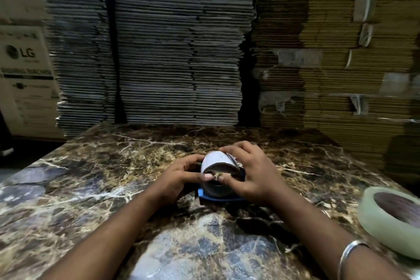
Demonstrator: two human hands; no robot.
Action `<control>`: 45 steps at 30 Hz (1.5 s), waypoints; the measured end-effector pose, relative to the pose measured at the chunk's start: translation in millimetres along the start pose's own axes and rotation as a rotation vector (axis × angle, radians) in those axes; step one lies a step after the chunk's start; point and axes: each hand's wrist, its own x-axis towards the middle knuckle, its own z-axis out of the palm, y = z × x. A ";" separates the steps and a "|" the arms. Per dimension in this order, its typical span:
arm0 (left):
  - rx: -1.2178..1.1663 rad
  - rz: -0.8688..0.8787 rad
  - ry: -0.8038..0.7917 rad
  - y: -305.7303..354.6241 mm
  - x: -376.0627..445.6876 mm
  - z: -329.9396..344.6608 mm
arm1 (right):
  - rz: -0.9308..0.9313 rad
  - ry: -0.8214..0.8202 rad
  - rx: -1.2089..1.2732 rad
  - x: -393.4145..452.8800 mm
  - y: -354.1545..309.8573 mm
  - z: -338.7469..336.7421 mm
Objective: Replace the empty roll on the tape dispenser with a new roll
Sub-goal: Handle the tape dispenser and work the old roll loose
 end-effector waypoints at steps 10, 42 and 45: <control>0.584 0.115 0.106 -2.3 -12.5 8.2 | -0.042 0.169 -0.488 -0.9 -35.8 8.9; 0.609 0.013 0.083 0.4 -11.0 6.2 | 0.626 0.159 -0.132 -5.1 -8.1 -25.7; 0.651 0.018 0.073 3.5 -13.0 9.1 | 0.644 0.163 -0.073 -6.2 -9.1 -26.3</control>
